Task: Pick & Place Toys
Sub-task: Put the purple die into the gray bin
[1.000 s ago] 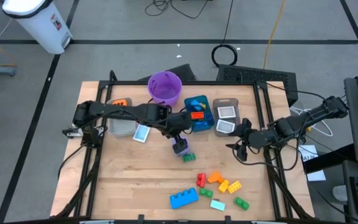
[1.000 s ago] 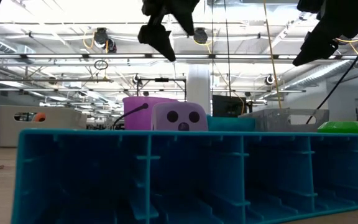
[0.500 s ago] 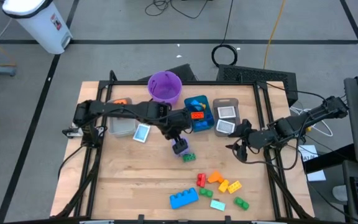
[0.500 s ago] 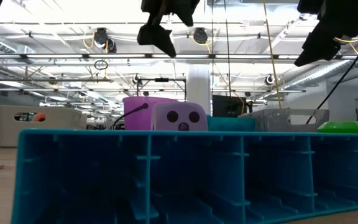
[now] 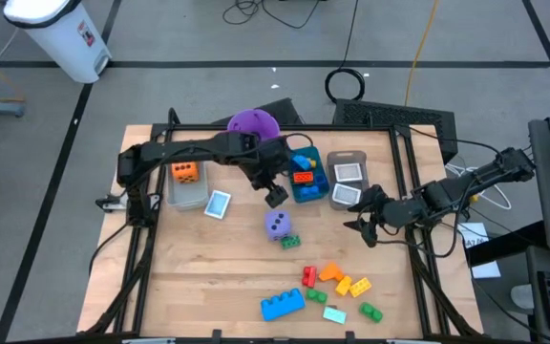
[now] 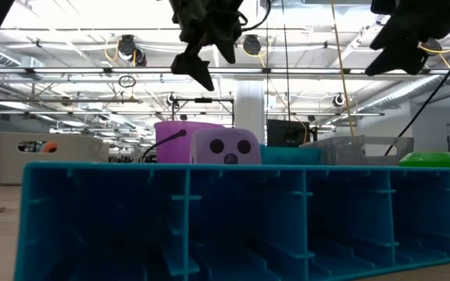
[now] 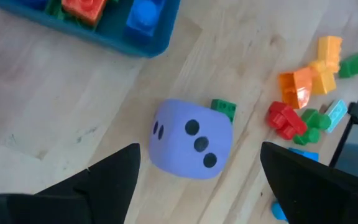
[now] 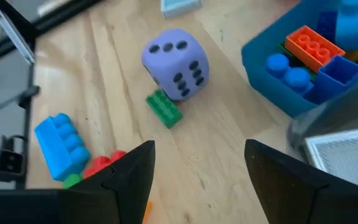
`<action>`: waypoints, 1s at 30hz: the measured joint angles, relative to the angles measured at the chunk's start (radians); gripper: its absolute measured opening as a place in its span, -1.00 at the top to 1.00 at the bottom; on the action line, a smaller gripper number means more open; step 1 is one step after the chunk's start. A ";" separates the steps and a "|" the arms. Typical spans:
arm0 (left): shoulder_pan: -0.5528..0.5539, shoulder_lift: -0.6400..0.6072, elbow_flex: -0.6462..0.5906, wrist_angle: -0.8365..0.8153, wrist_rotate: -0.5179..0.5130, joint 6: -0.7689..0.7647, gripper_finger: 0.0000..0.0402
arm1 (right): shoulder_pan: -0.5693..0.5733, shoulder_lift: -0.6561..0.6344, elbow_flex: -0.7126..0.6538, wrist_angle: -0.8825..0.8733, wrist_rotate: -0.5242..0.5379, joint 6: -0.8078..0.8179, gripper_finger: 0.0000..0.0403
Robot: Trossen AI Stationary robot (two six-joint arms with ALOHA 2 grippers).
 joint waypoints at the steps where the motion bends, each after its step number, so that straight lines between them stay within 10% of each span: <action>1: 0.004 0.000 0.000 0.005 0.001 0.012 -0.67 | 0.000 0.000 0.000 0.013 0.005 0.000 -0.19; 30: 0.025 0.126 0.000 -0.105 0.108 0.312 -0.61 | -0.002 0.000 0.000 0.070 0.051 0.090 -0.19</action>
